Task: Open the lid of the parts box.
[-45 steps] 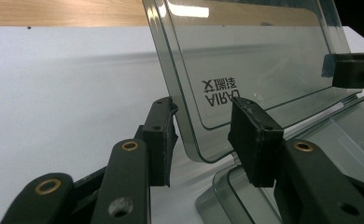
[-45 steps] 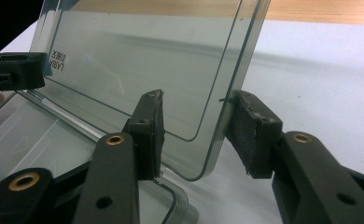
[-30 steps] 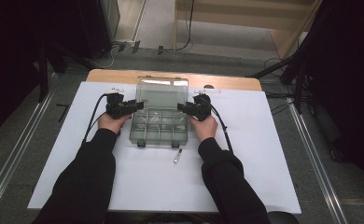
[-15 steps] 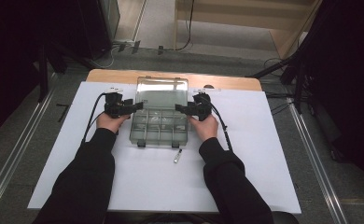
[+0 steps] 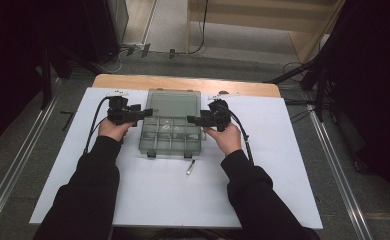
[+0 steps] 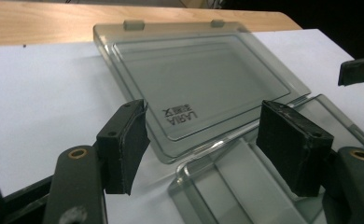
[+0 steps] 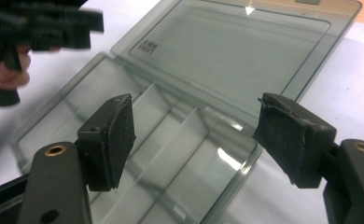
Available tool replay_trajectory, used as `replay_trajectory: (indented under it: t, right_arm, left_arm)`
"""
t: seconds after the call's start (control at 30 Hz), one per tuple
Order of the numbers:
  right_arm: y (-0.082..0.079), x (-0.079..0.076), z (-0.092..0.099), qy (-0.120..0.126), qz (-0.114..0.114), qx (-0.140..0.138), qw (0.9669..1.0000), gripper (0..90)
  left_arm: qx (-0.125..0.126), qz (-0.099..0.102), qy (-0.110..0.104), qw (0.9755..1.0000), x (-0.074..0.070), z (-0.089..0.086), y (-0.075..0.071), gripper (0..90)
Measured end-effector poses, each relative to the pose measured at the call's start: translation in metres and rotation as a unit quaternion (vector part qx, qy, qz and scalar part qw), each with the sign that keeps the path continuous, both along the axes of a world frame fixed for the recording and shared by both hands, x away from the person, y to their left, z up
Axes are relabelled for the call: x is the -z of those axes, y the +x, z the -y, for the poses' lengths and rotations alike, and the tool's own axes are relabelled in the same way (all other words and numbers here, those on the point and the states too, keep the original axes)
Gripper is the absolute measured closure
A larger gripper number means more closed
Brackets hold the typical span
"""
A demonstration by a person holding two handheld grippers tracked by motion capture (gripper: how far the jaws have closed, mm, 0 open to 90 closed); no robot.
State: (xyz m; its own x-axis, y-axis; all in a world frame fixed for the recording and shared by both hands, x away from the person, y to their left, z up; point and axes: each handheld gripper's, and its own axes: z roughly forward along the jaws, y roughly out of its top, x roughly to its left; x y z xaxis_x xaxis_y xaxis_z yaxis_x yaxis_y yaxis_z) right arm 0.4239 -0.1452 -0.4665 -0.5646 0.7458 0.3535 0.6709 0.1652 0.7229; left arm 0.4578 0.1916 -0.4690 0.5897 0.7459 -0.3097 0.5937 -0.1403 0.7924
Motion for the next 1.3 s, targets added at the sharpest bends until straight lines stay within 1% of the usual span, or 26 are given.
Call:
replay_trajectory:
  t: [0.07, 0.17, 0.27, 0.33, 0.4, 0.5, 0.57, 0.6, 0.67, 0.7, 0.77, 0.83, 0.97, 1.13, 1.23, 1.3]
  right_arm:
    - [-0.005, -0.002, -0.001, -0.009, -0.002, -0.012, 0.9999, 28.2]
    - [-0.012, -0.005, -0.002, -0.02, -0.005, -0.021, 0.9996, 27.7]
    - [-0.02, -0.006, -0.003, -0.034, 0.0, -0.032, 0.9989, 27.7]
    - [-0.024, -0.008, -0.003, -0.037, 0.004, -0.035, 0.9987, 27.7]
    - [-0.027, -0.009, -0.001, -0.028, 0.004, -0.037, 0.9989, 27.6]
    - [-0.03, -0.01, 0.001, -0.023, -0.002, -0.044, 0.9988, 27.6]
    - [-0.034, -0.011, 0.003, -0.01, -0.004, -0.051, 0.9987, 27.4]
    - [-0.036, -0.012, 0.003, -0.012, -0.002, -0.052, 0.9986, 27.4]
    - [-0.04, -0.013, 0.005, -0.023, 0.002, -0.055, 0.9982, 27.3]
    - [-0.042, -0.014, 0.007, -0.025, 0.002, -0.055, 0.9982, 27.3]
    - [-0.047, -0.016, 0.009, -0.02, -0.001, -0.06, 0.998, 27.1]
    - [-0.051, -0.017, 0.01, -0.021, -0.005, -0.065, 0.9976, 27.0]
    - [-0.057, -0.017, 0.013, -0.025, -0.009, -0.073, 0.997, 26.9]
    - [-0.063, -0.017, 0.015, -0.027, -0.014, -0.079, 0.9964, 27.0]
    - [-0.066, -0.018, 0.015, -0.027, -0.017, -0.083, 0.996, 27.0]
    - [-0.067, -0.018, 0.014, -0.029, -0.018, -0.087, 0.9956, 27.0]
  left_arm:
    - [0.006, 0.003, 0.001, 1.0, -0.004, 0.001, -0.002, 32.7]
    - [0.013, 0.008, 0.003, 0.9999, -0.008, 0.002, -0.006, 32.7]
    - [0.02, 0.003, 0.008, 0.9998, -0.01, 0.003, -0.008, 32.7]
    - [0.028, -0.003, 0.006, 0.9996, -0.011, 0.003, -0.01, 32.7]
    - [0.033, -0.005, 0.009, 0.9994, -0.013, 0.003, -0.012, 32.8]
    - [0.043, -0.009, 0.009, 0.999, -0.015, 0.004, -0.016, 32.7]
    - [0.05, -0.009, 0.007, 0.9987, -0.017, 0.004, -0.02, 32.7]
    - [0.052, -0.008, 0.006, 0.9986, -0.018, 0.005, -0.023, 32.7]
    - [0.058, -0.007, 0.01, 0.9983, -0.02, 0.005, -0.027, 32.7]
    - [0.062, -0.005, 0.012, 0.998, -0.021, 0.004, -0.029, 32.7]
    - [0.065, -0.005, 0.012, 0.9978, -0.022, 0.004, -0.033, 32.7]
    - [0.069, -0.003, 0.012, 0.9975, -0.024, 0.003, -0.037, 32.7]
    - [0.076, -0.006, 0.002, 0.9971, -0.027, 0.004, -0.043, 32.7]
    - [0.089, 0.001, 0.008, 0.996, -0.027, 0.008, -0.049, 32.7]
    - [0.092, -0.005, 0.007, 0.9957, -0.026, 0.008, -0.051, 32.7]
    - [0.096, -0.005, 0.008, 0.9954, -0.027, 0.008, -0.054, 32.7]
